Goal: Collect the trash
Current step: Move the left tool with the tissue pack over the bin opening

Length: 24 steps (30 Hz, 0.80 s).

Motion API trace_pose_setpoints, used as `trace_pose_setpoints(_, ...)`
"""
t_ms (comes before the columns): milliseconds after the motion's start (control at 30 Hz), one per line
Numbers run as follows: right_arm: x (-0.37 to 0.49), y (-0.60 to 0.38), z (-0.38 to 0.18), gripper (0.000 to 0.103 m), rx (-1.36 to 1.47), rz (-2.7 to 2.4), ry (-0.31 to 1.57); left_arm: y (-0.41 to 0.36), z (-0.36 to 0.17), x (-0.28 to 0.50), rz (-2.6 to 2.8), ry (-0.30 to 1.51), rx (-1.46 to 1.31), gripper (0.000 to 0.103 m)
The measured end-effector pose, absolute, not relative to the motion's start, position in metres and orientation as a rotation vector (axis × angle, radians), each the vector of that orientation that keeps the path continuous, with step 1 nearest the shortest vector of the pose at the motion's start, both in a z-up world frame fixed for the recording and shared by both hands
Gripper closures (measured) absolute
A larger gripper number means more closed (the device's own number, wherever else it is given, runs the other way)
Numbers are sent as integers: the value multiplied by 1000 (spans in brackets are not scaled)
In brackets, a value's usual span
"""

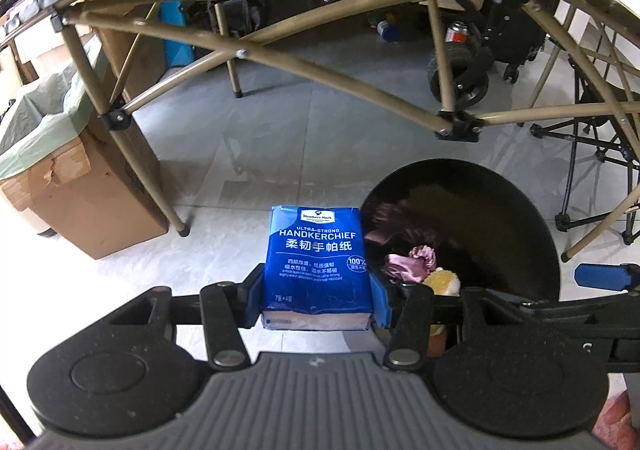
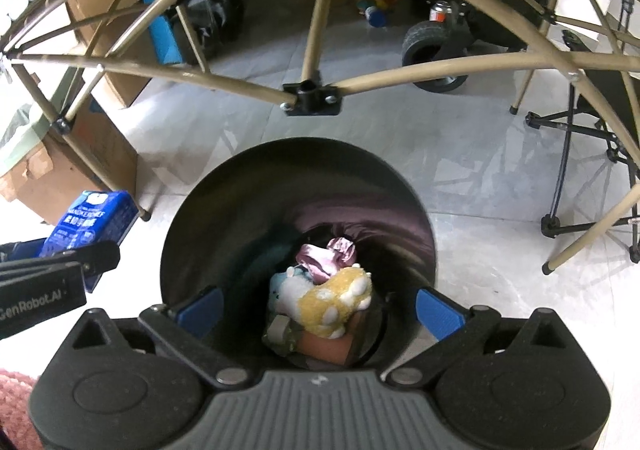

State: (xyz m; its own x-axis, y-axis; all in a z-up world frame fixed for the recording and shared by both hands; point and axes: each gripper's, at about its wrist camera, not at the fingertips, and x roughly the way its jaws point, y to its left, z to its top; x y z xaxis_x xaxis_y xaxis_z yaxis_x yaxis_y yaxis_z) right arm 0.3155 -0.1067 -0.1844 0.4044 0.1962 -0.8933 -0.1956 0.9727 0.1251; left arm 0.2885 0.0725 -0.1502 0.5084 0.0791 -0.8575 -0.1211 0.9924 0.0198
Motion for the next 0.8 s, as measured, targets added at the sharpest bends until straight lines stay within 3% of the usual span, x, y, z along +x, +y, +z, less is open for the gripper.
trace_pose_setpoints(800, 302, -210, -163, 0, 156, 97, 1038, -7, -145, 308, -10, 1083, -24, 51)
